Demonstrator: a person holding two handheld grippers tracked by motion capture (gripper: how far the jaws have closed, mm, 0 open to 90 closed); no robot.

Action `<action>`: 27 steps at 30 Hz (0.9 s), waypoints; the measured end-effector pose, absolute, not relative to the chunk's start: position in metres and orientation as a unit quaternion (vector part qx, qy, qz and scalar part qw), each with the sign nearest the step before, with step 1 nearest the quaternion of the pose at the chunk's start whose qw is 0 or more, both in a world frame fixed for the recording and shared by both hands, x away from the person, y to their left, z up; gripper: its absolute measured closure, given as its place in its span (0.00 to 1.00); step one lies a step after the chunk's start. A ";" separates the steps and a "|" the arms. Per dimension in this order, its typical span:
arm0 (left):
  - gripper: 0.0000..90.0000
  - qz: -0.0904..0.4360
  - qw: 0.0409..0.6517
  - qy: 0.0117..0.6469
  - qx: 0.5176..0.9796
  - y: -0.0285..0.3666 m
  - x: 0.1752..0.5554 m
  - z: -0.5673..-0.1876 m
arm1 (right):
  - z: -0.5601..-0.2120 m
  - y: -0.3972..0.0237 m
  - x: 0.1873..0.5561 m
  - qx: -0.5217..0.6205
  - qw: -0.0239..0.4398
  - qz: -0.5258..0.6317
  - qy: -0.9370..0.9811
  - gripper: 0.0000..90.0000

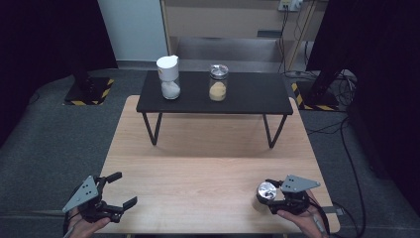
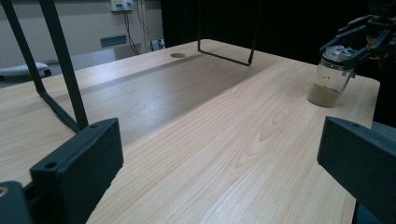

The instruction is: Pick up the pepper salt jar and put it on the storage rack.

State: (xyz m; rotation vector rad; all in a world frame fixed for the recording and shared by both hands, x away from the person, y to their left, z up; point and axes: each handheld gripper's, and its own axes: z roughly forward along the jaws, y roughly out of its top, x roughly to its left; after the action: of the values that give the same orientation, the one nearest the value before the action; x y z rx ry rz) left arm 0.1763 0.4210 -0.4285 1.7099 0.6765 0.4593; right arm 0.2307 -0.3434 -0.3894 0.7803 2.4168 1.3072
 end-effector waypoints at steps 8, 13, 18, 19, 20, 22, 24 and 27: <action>0.00 0.196 0.583 0.290 0.733 0.421 0.176 -0.428 | -0.388 -0.342 0.230 0.273 0.142 0.450 0.839 0.39; 0.00 0.196 0.583 0.290 0.733 0.421 0.176 -0.428 | -0.386 -0.343 0.230 0.273 0.143 0.451 0.838 0.39; 0.00 0.195 0.584 0.290 0.733 0.421 0.177 -0.428 | -0.381 -0.344 0.231 0.273 0.142 0.453 0.837 0.39; 0.00 0.195 0.584 0.290 0.733 0.421 0.177 -0.428 | -0.380 -0.344 0.231 0.272 0.143 0.453 0.837 0.39; 0.00 0.195 0.583 0.290 0.733 0.421 0.177 -0.429 | -0.378 -0.344 0.232 0.272 0.142 0.454 0.837 0.39; 0.00 0.194 0.583 0.290 0.734 0.421 0.177 -0.428 | -0.375 -0.345 0.233 0.272 0.140 0.456 0.836 0.39; 0.00 0.194 0.584 0.290 0.733 0.421 0.177 -0.428 | -0.371 -0.345 0.235 0.271 0.139 0.458 0.835 0.39; 0.00 0.194 0.583 0.289 0.734 0.421 0.177 -0.428 | -0.364 -0.344 0.238 0.267 0.137 0.458 0.837 0.39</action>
State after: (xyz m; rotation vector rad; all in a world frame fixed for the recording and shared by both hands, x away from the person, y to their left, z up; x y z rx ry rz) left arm 0.1768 0.4210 -0.4283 1.7126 0.6752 0.4537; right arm 0.2380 -0.3436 -0.3639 0.7724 2.4213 1.3269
